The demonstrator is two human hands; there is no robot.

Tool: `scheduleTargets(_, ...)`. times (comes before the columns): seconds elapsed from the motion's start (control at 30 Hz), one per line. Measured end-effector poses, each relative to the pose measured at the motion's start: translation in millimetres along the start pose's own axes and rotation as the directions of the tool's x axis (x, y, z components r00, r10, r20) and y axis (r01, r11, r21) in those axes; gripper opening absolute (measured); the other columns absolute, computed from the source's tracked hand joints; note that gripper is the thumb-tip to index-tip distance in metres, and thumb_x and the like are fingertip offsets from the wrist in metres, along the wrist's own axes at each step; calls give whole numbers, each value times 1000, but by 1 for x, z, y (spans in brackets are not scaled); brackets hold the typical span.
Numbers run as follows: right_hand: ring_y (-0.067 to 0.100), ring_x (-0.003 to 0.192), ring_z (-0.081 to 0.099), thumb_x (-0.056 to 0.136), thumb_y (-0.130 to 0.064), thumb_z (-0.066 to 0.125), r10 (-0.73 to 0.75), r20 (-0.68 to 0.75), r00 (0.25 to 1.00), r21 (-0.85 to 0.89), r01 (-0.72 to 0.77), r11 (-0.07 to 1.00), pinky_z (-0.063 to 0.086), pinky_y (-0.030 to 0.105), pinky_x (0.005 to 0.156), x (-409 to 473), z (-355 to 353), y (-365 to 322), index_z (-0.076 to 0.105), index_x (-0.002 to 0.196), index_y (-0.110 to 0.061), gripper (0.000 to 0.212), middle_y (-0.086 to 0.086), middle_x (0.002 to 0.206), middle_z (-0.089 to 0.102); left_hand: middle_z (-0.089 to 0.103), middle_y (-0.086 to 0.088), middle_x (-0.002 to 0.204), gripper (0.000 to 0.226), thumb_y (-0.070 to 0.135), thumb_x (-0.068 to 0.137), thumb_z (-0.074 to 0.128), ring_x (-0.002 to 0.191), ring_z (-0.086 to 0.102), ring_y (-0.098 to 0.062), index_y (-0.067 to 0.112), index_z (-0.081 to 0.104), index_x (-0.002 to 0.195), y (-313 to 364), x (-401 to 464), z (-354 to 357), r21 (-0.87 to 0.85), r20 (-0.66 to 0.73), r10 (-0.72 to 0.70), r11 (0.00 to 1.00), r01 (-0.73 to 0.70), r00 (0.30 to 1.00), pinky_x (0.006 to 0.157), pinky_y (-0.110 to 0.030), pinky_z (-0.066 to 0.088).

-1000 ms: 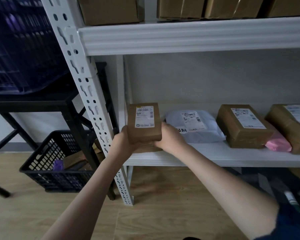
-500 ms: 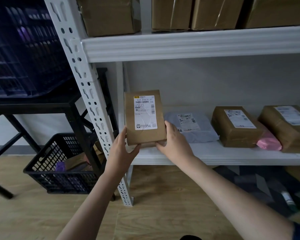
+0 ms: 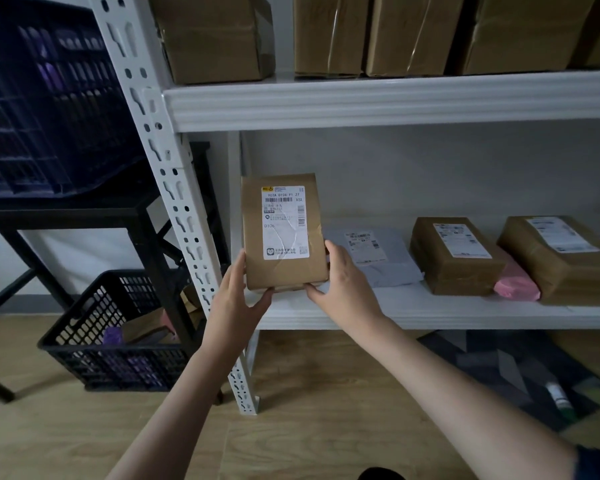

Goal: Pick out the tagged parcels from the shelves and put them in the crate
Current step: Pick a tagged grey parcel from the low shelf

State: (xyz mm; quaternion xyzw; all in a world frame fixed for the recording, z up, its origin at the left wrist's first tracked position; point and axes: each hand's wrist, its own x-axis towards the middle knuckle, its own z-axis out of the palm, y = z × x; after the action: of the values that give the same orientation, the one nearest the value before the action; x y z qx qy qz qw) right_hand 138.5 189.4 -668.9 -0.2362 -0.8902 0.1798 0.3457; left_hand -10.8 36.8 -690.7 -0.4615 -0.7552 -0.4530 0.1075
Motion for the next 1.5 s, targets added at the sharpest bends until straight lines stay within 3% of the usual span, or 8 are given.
scheduleTargets(0.47,23,107,62,85,-36,78,47,72,996,5,-48,999,54,36,85,8,17,9,36,148,-13,79,4,133,52,49,2,144,86,29,88,76,128,52,-16,25,24,156,-15,9,7,-8,87,-43,999,44,995,104,-41,51)
scheduleTargets(0.63,20,107,62,80,-36,82,106,175,979,10,-109,994,55,37,89,20,27,18,44,140,-18,73,2,128,56,51,1,140,86,24,86,77,125,52,-16,22,26,156,-28,17,16,-16,187,-146,988,151,972,106,-41,49)
scheduleTargets(0.87,22,107,61,79,-37,83,143,247,958,-31,-140,990,54,38,91,37,49,22,49,133,-12,68,5,122,59,58,5,119,67,17,87,74,101,56,-17,21,39,144,-31,34,25,-9,240,-284,955,295,928,81,-31,47)
scheduleTargets(1.13,26,103,65,77,-32,85,176,248,953,-13,-178,984,57,42,87,56,62,18,49,127,-11,65,7,114,63,61,0,120,60,11,87,65,104,64,-24,25,36,137,-31,54,36,-59,222,-395,907,416,892,70,-27,53)
scheduleTargets(1.23,25,100,67,76,-28,86,152,238,959,5,-158,987,58,43,84,55,61,18,50,127,-11,64,7,113,64,52,-1,132,68,8,83,62,121,54,-23,27,33,141,-17,50,37,-114,120,-316,937,330,941,92,-34,53)
scheduleTargets(1.33,28,101,66,82,-15,80,125,224,967,-9,-126,992,56,39,82,48,51,21,51,128,-8,54,10,114,62,34,-6,153,75,6,84,59,141,33,-26,20,28,151,0,45,40,-3,59,-162,987,163,985,114,-46,37)
scheduleTargets(1.43,31,105,63,86,-9,72,117,224,968,-31,-113,993,54,39,83,38,37,34,48,135,-6,55,13,120,59,36,-12,155,61,8,91,59,143,32,-30,8,38,148,23,38,48,97,87,18,995,-26,996,118,-44,30)
scheduleTargets(1.5,32,107,61,88,-9,68,128,221,967,-67,-115,991,51,37,83,30,23,46,47,138,-6,54,14,123,58,46,-12,145,49,6,91,60,133,42,-30,6,47,139,40,33,56,94,101,118,987,-127,988,111,-40,37)
